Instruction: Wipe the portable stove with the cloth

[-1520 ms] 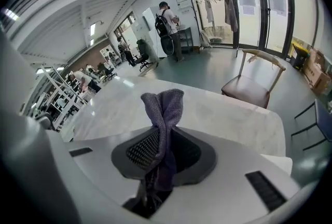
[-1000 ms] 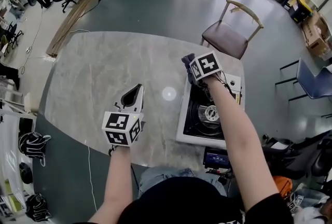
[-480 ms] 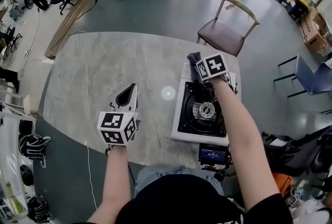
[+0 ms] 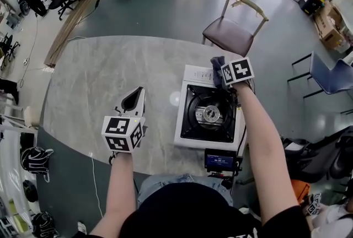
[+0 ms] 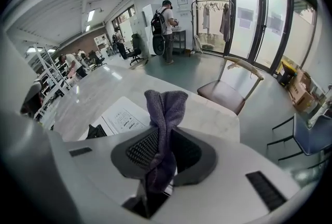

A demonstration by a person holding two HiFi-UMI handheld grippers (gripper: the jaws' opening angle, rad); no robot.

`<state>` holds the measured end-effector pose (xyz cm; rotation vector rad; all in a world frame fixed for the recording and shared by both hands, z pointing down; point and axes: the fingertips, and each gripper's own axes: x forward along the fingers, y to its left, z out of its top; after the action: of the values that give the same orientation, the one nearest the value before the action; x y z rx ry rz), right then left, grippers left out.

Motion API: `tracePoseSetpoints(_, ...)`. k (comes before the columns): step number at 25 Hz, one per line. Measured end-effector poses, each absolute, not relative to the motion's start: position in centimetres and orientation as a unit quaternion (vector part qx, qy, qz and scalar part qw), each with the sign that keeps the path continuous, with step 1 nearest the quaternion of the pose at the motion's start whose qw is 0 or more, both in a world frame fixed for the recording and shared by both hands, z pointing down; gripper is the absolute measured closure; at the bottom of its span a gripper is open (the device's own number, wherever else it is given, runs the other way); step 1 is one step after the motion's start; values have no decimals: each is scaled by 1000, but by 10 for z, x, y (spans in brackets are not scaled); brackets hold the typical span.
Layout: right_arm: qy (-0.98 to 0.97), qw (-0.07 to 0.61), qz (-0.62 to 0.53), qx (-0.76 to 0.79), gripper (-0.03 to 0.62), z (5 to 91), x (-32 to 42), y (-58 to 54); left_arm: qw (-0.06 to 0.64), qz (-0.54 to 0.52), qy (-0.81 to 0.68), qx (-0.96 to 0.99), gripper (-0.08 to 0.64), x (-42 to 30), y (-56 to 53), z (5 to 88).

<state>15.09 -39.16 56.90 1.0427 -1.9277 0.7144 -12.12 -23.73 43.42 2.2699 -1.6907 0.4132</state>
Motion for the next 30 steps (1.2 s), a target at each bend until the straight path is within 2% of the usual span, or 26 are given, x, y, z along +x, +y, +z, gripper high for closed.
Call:
tracePoseSetpoints(19,-694,456,247,500,508,569,283,-380,122,160,-542,816,552,-61,-254,429)
tracePoseSetpoints(24,-684,422,266,532,509,564,315,-368,119,157,-533,823,553,-48,-258,427)
tracePoseSetpoints(30,-709,365,243,553,509,532,316,-361,111,149,-529,828,554,-46,-259,419)
